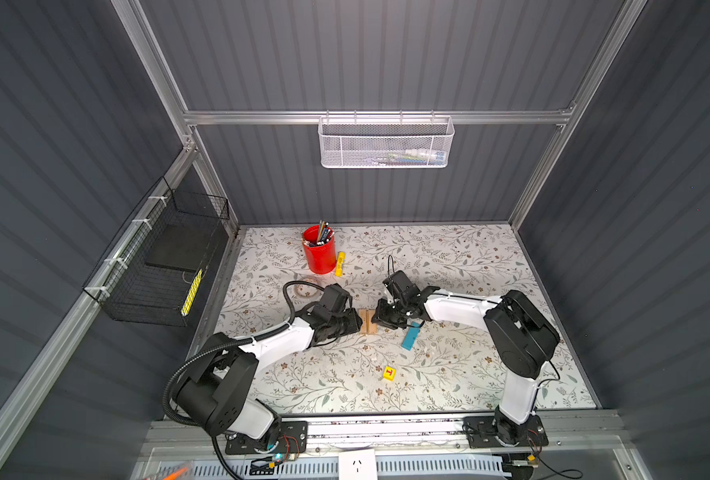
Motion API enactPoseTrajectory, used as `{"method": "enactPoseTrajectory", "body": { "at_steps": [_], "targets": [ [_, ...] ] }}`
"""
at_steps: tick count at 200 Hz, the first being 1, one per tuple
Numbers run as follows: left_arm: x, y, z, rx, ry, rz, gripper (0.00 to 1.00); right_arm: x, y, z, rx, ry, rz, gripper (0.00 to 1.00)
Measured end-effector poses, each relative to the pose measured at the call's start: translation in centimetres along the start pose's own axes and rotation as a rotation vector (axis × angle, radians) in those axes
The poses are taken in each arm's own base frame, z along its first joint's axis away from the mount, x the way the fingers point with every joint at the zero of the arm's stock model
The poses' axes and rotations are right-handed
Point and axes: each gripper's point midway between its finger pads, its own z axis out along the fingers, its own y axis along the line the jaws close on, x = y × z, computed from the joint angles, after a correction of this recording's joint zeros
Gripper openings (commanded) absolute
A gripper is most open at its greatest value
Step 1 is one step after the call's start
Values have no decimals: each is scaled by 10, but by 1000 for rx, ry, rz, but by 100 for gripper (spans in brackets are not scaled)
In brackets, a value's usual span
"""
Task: Build the wood block tower
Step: 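Press the upright wood bars together between left and right grippers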
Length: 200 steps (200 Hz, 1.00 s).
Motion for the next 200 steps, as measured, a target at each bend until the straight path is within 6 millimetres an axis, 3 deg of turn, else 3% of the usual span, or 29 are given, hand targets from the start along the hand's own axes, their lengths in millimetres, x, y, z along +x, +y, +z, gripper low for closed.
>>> {"method": "enactPoseTrajectory", "body": {
  "at_steps": [111, 200],
  "targets": [
    [5, -1, 13, 12, 39, -3, 27, -7, 4, 1, -8, -8, -2, 19],
    [8, 2, 17, 4, 51, -5, 25, -13, 12, -2, -20, -19, -10, 19]
  ]
}}
